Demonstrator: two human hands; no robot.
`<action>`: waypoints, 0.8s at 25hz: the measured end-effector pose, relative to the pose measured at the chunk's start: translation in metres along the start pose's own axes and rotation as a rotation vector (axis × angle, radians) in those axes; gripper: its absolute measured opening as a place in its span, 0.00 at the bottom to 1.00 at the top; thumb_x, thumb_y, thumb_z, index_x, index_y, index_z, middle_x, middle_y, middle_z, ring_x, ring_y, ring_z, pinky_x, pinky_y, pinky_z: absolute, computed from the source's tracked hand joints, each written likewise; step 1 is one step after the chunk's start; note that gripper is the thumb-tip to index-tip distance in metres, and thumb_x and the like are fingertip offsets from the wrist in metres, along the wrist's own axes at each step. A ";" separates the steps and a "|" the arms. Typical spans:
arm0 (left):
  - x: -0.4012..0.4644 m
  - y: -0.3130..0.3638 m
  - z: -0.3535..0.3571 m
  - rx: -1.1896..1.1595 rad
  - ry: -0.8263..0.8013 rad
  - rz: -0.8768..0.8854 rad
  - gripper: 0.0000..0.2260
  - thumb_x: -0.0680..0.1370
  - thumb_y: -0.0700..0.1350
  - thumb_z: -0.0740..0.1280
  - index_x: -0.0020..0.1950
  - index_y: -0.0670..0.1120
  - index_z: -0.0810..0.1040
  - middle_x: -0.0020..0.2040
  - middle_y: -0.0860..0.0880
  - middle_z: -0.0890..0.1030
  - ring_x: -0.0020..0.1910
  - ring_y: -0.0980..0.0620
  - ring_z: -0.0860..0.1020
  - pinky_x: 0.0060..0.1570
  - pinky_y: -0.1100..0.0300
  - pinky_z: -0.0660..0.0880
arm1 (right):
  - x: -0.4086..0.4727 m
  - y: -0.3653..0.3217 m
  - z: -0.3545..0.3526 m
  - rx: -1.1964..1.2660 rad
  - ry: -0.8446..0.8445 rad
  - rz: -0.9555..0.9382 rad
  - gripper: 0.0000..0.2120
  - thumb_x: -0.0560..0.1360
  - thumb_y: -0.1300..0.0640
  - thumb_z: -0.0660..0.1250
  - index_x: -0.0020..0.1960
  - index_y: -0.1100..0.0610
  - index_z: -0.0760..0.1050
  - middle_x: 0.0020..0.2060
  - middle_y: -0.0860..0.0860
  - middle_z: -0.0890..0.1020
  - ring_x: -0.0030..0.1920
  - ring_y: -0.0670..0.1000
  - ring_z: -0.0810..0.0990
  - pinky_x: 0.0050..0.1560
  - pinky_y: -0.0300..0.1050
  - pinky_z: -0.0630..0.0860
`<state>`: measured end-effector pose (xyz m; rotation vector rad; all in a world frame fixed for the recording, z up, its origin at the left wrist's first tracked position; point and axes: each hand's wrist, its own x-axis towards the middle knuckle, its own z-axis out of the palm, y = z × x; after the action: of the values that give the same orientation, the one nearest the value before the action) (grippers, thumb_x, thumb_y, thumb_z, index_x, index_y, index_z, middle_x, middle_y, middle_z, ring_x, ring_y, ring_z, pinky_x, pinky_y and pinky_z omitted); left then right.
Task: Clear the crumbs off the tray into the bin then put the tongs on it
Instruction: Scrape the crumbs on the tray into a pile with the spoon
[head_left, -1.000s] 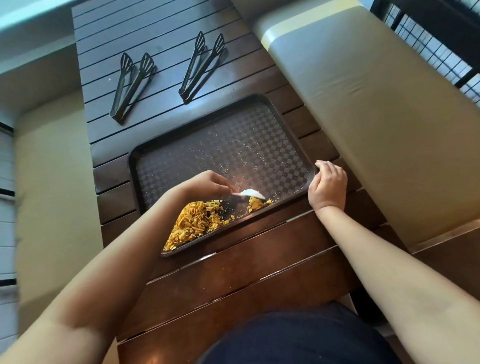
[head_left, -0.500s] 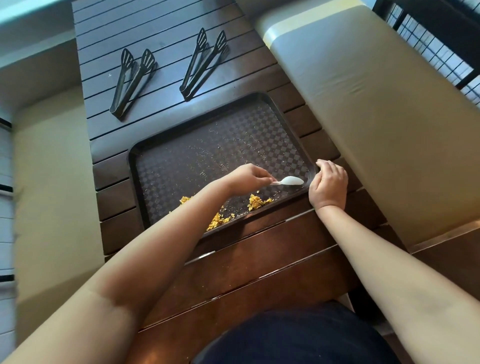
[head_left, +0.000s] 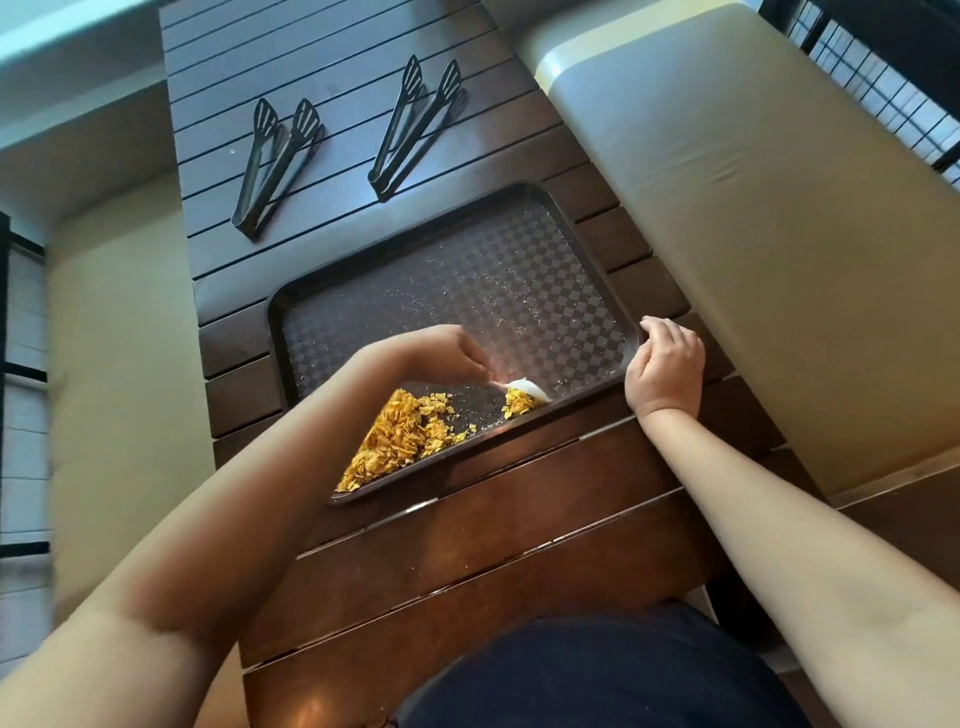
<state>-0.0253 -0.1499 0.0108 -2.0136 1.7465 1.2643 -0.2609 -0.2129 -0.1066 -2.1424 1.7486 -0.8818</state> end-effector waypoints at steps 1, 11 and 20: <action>-0.005 -0.007 -0.004 -0.019 0.001 -0.022 0.10 0.79 0.47 0.63 0.57 0.49 0.81 0.45 0.54 0.81 0.37 0.59 0.74 0.40 0.65 0.69 | 0.000 0.000 0.000 -0.002 0.000 0.000 0.20 0.70 0.59 0.51 0.51 0.64 0.79 0.48 0.59 0.82 0.48 0.63 0.78 0.51 0.52 0.71; -0.020 -0.043 0.033 -0.430 0.181 -0.088 0.10 0.78 0.46 0.64 0.56 0.51 0.82 0.42 0.51 0.82 0.37 0.57 0.73 0.42 0.63 0.69 | 0.000 -0.001 -0.001 0.004 -0.009 0.004 0.21 0.70 0.59 0.51 0.51 0.65 0.79 0.48 0.60 0.82 0.48 0.63 0.78 0.52 0.53 0.72; -0.016 -0.030 0.038 -0.447 0.210 -0.030 0.08 0.78 0.46 0.65 0.53 0.52 0.83 0.39 0.55 0.81 0.35 0.57 0.73 0.38 0.63 0.69 | 0.000 0.000 -0.001 0.004 -0.012 0.004 0.21 0.69 0.59 0.50 0.51 0.65 0.79 0.48 0.61 0.82 0.48 0.64 0.78 0.53 0.54 0.72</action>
<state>-0.0153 -0.1059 -0.0124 -2.4844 1.6153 1.5991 -0.2616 -0.2124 -0.1058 -2.1364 1.7434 -0.8684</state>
